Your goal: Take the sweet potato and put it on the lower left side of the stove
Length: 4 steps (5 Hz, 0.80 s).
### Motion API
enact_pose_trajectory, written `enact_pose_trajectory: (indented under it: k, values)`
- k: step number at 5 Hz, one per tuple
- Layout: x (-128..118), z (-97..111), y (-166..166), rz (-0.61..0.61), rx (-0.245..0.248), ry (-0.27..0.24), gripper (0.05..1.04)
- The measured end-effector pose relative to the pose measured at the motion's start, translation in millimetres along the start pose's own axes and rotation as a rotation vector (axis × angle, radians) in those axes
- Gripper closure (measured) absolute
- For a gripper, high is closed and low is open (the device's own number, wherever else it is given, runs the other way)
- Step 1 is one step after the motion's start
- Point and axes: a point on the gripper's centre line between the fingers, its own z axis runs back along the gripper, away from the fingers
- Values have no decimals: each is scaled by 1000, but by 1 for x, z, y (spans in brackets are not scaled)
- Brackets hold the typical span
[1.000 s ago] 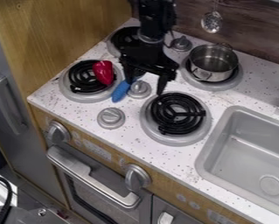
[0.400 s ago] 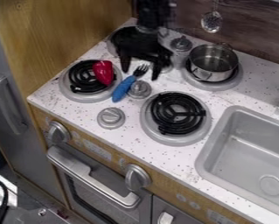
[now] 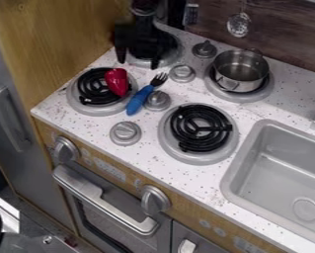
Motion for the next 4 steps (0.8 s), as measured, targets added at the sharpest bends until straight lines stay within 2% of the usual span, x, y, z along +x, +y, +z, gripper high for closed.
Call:
enact_pose_trajectory:
  k: [2,4]
  values:
    - [1,-26,18,84,47,94,85]
    - [-2,-37,30,124,64,140,85]
